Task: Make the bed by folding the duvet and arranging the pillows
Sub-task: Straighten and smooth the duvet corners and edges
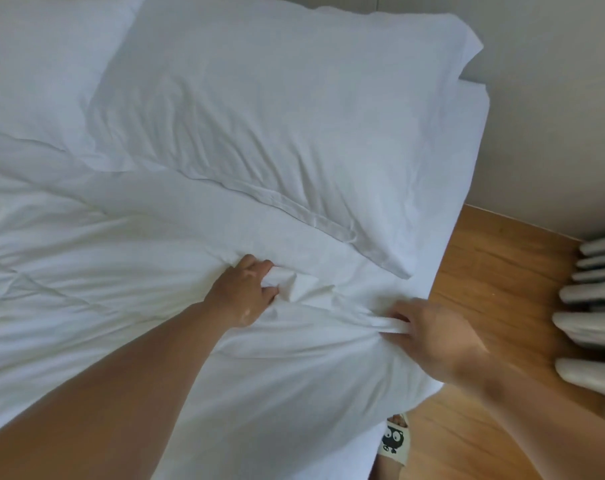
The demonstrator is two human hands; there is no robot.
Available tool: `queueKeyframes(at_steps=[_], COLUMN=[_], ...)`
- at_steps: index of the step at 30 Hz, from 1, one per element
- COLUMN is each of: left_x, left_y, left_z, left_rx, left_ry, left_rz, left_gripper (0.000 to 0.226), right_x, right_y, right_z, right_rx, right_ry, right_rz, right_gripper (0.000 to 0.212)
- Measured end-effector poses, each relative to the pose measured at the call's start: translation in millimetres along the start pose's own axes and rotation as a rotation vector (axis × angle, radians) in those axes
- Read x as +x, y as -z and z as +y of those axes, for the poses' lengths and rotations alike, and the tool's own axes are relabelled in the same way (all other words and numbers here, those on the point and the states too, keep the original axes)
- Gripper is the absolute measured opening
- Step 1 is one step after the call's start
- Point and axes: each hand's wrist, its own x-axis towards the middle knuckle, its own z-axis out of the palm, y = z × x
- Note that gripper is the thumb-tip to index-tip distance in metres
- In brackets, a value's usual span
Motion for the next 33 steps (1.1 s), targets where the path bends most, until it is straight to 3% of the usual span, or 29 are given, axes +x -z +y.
queueKeyframes(at_steps=[2,4,9,11,13,15,17,20,21,24,25,29,31,33], left_x=[-4,-10,-23,-15,0,12,16,7,1,-9,-11,-8,-3,-3], left_y=[4,13,43,53,45,22,-2,-11,-12,-24,-28,-14,1,19], left_z=[1,10,10,6,5,6,11,21,25,28,29,20,2,-25], left_rx=[-0.003,-0.068,-0.177,-0.177,-0.162,-0.019,0.244,0.372,0.382,0.337,0.280,-0.031,-0.126,0.068], left_ry=[-0.026,-0.064,-0.127,-0.119,-0.075,-0.083,-0.198,-0.353,-0.418,-0.519,-0.517,-0.354,-0.268,-0.146], left_rz=[0.081,0.273,0.537,0.624,0.548,0.268,0.005,-0.037,-0.012,0.121,0.110,-0.104,-0.100,-0.155], left_gripper=[0.027,0.014,0.007,0.007,0.009,0.018,0.030,0.035,0.034,0.022,0.022,0.038,0.051,0.060], right_x=[-1,3,23,23,24,27,32,40,41,38,37,26,20,8], right_y=[8,7,2,19,26,14,-5,-5,-1,-1,-6,-12,-14,-16], right_z=[-11,-33,-64,-61,-55,-49,-45,-35,-33,-27,-27,-45,-49,-57], right_rx=[0.126,0.255,0.401,0.345,0.132,0.005,0.048,0.058,0.017,-0.180,-0.206,-0.170,-0.097,-0.098], right_ry=[0.057,0.090,0.173,0.196,0.141,0.009,-0.053,-0.075,-0.087,-0.098,-0.102,-0.042,-0.044,-0.046], right_rz=[-0.077,-0.136,-0.001,0.090,0.088,-0.008,-0.096,-0.231,-0.276,-0.342,-0.361,-0.200,-0.101,-0.073], right_gripper=[0.039,0.050,0.020,0.021,0.022,0.025,0.025,0.026,0.037,0.126,0.130,0.039,0.040,0.057])
